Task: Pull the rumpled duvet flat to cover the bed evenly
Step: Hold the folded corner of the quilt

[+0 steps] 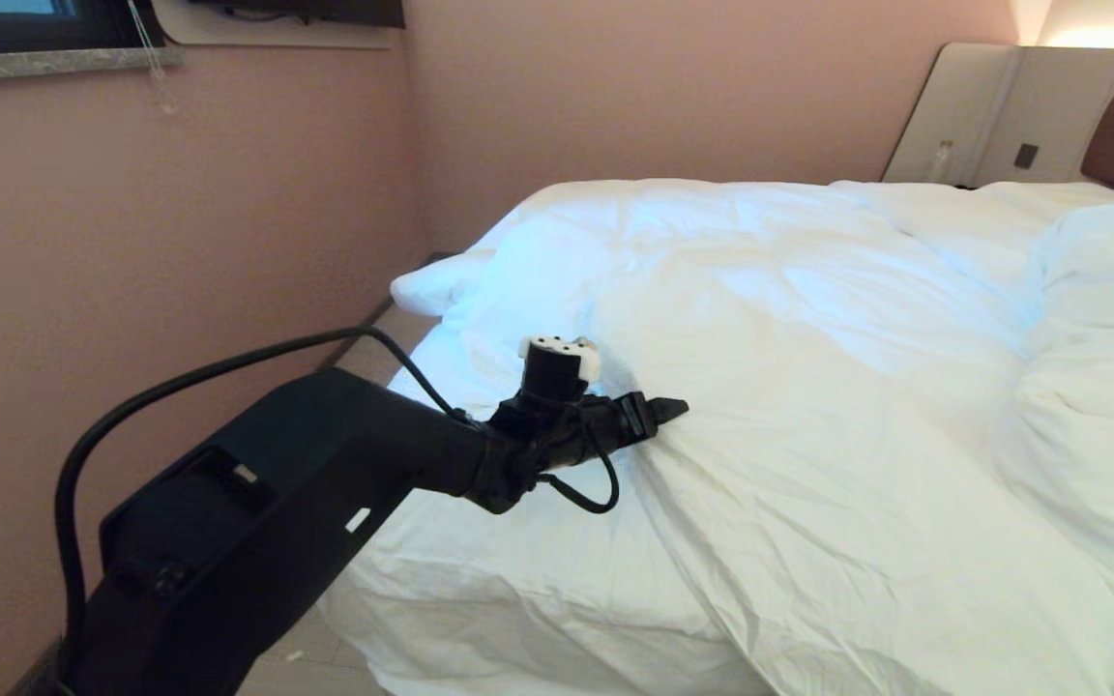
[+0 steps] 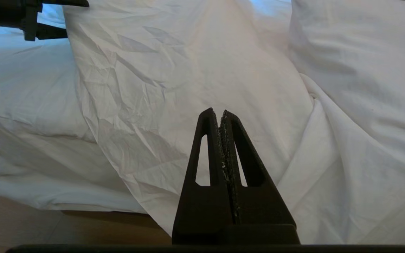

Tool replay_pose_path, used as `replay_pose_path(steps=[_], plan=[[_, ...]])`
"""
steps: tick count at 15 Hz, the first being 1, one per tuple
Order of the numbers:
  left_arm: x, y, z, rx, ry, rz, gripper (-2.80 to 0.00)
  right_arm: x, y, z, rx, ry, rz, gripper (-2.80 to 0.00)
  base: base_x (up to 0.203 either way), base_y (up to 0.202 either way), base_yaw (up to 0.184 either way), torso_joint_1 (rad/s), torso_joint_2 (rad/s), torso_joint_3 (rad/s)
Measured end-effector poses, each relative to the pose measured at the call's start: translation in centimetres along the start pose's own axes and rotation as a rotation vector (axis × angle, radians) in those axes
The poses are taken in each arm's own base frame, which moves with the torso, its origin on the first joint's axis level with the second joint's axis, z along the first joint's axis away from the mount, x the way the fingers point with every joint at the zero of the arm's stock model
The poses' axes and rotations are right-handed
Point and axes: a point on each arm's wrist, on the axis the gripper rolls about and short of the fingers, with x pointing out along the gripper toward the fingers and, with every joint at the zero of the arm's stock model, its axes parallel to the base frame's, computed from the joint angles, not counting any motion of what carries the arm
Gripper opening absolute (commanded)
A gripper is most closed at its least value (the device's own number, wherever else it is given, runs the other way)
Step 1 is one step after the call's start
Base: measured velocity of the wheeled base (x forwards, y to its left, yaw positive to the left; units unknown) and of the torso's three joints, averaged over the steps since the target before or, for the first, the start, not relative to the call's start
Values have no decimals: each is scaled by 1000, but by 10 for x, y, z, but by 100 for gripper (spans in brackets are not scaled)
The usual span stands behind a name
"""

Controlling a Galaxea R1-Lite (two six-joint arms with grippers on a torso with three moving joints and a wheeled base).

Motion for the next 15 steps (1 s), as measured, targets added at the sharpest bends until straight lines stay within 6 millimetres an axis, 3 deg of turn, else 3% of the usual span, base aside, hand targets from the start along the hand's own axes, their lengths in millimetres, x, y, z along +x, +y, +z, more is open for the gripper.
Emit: replay_pose_path(steps=[15], plan=[[17, -8, -16, 41, 7, 99, 0, 0, 0, 0, 0, 0, 0, -280, 0, 0, 0, 0, 0, 0]])
